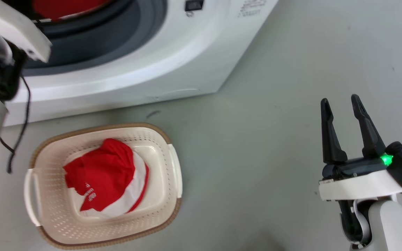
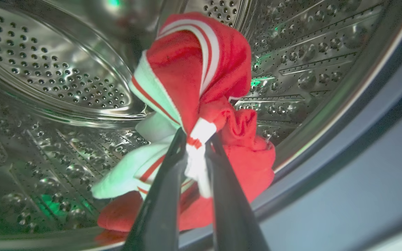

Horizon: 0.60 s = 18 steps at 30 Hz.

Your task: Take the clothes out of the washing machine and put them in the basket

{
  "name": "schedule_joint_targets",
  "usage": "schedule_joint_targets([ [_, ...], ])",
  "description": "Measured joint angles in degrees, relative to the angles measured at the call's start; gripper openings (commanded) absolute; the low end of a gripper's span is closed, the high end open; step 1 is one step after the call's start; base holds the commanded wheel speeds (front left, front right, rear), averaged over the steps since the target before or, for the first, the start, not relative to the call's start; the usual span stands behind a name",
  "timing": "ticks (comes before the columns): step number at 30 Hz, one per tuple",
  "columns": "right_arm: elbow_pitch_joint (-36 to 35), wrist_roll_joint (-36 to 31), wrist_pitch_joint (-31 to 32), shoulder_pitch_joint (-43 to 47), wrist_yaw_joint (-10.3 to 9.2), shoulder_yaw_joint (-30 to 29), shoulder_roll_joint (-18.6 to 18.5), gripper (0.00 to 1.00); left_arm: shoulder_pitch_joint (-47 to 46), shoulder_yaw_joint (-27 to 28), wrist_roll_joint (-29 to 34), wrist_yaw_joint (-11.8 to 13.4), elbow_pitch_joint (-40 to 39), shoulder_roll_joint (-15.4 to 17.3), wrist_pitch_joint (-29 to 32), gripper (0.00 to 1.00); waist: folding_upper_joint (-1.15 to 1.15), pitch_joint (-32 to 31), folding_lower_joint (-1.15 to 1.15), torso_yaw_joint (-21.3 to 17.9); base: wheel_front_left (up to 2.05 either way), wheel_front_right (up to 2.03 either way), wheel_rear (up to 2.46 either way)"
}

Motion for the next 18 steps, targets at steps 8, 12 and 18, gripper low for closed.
schedule_joint_targets([
  [8,1.2,-1.7,0.0,2.3,0.00,-0.9,0.0,1.00,10.3,2.4,1.4,2.5,-7.5,-1.5,-2.9,0.00,0.00,-7.5,0.00,4.4,0.00,0.00,0.00],
  [12,1.7,-2.1,0.0,3.6,0.00,-1.4,0.0,1.00,16.9,7.0,4.4,5.2,-16.0,-2.6,-2.9,0.00,0.00,-10.8,0.00,6.1,0.00,0.00,0.00],
  [18,2.6,-3.0,0.0,5.7,0.00,-1.3,0.0,1.00,28.6,12.4,8.1,8.5,-27.6,-4.2,-2.9,0.00,0.00,-15.2,0.00,8.5,0.00,0.00,0.00],
])
